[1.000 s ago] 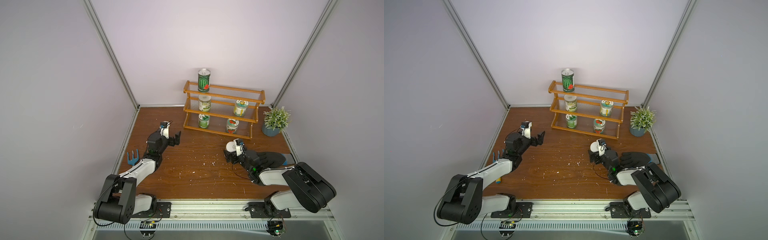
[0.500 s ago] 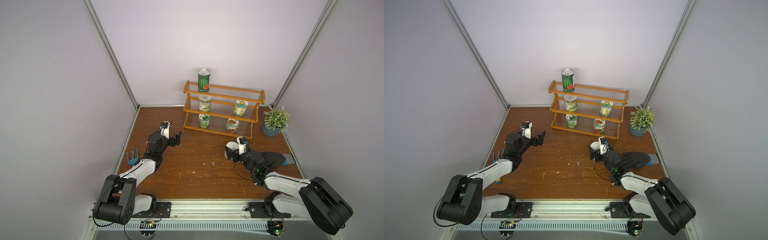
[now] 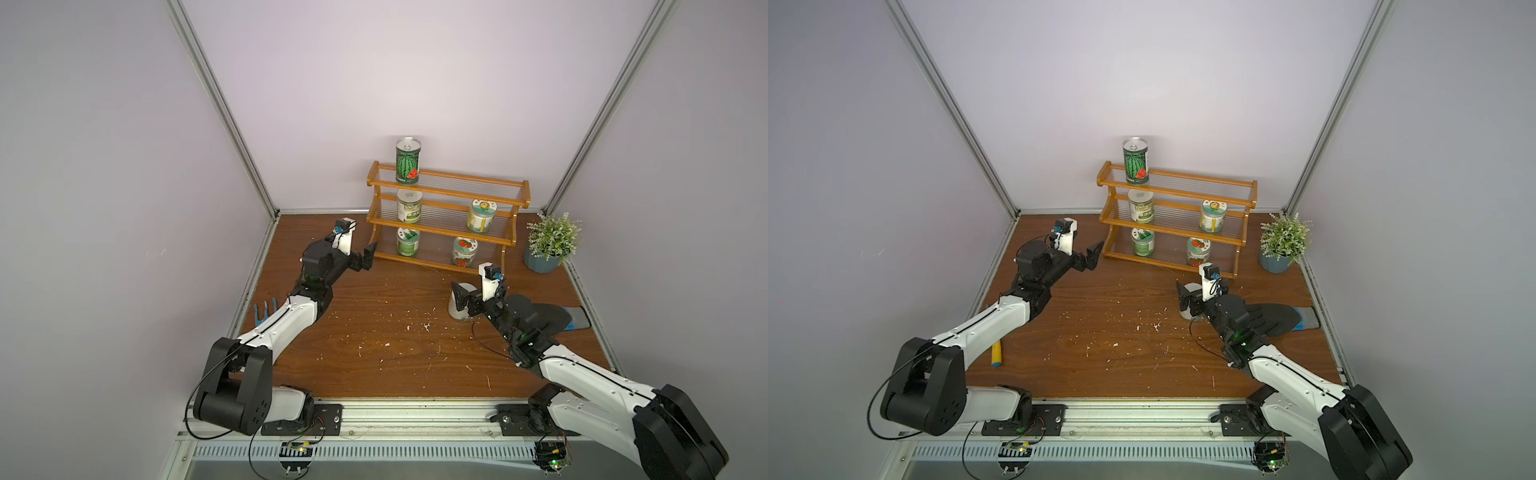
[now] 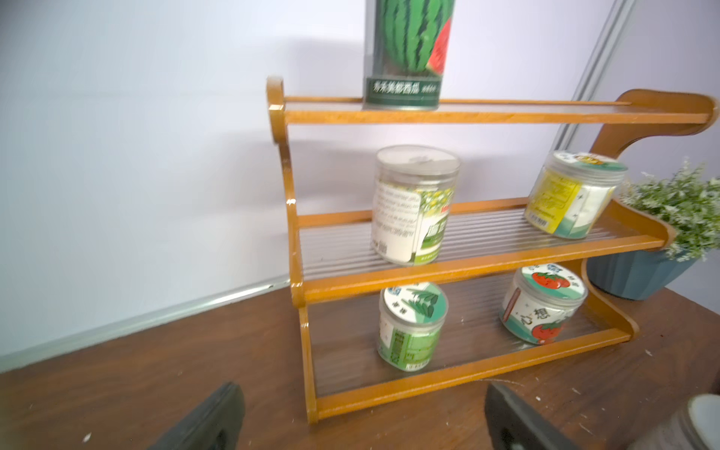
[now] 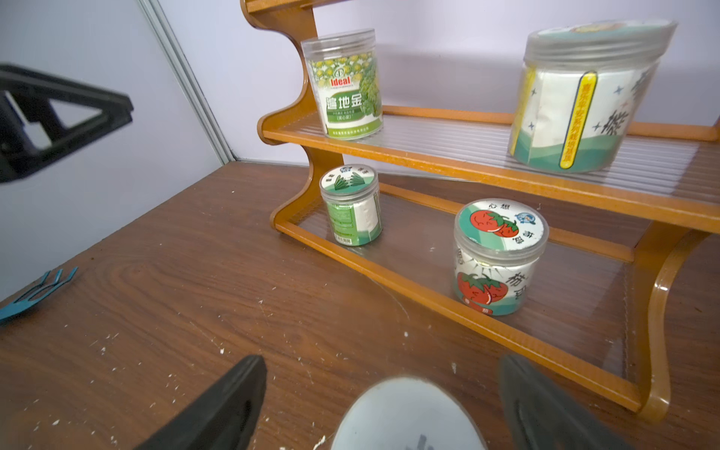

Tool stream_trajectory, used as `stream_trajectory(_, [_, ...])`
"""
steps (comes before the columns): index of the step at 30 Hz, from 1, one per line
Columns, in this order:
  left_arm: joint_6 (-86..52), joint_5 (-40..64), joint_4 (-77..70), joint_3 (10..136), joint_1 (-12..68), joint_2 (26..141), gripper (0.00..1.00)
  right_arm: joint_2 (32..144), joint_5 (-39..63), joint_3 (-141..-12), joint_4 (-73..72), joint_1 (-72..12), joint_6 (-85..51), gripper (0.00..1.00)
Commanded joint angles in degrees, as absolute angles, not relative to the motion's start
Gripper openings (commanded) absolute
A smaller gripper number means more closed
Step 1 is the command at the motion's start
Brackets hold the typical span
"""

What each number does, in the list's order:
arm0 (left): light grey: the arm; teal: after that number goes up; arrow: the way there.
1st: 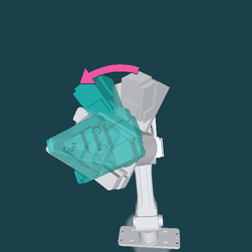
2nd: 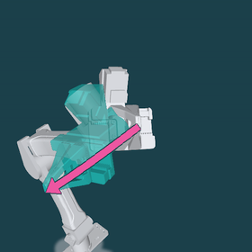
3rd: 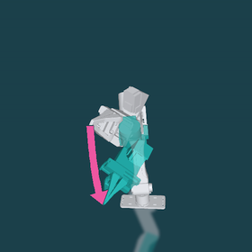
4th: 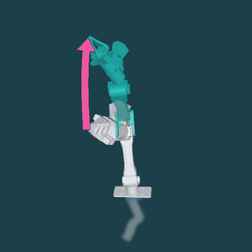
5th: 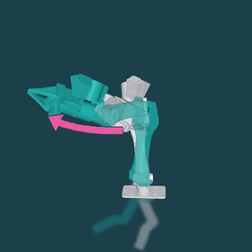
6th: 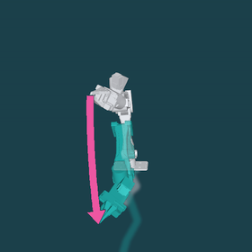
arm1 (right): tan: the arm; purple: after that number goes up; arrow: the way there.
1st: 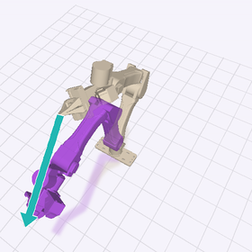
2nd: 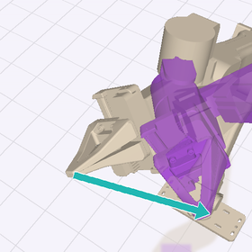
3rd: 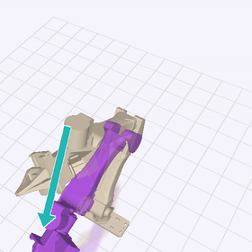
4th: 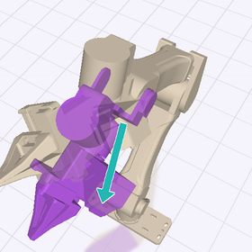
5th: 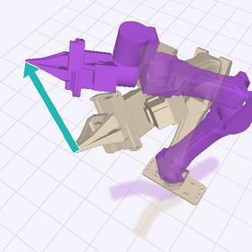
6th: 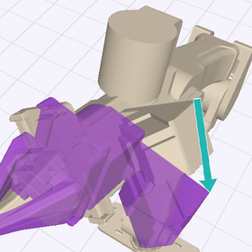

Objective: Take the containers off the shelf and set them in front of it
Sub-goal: 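Place the container at the center of the board, then pick up a container from the shelf.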

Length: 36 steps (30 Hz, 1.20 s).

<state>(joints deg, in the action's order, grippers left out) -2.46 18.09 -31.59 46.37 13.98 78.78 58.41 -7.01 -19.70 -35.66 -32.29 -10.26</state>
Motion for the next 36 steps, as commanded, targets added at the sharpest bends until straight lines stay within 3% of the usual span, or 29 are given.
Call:
stream_trajectory(1, [0.63, 23.88, -30.11, 52.48, 14.88, 81.06, 0.99, 57.22, -5.25, -21.42, -35.25, -32.68, -9.93, 0.99])
stream_trajectory(9, [1.90, 28.98, -29.90, 69.85, 15.02, 90.79, 0.99, 57.47, -3.54, -21.89, -35.24, -32.73, -9.72, 0.99])
stream_trajectory(21, [0.93, 24.19, -22.69, 95.82, 18.13, 107.82, 0.99, 59.56, -3.29, -23.97, -36.07, -32.85, -8.51, 0.99])
stream_trajectory(36, [-5.91, 22.35, -21.71, 114.01, 18.19, 122.42, 0.99, 60.72, -3.73, -23.64, -37.70, -32.75, -8.86, 0.99])
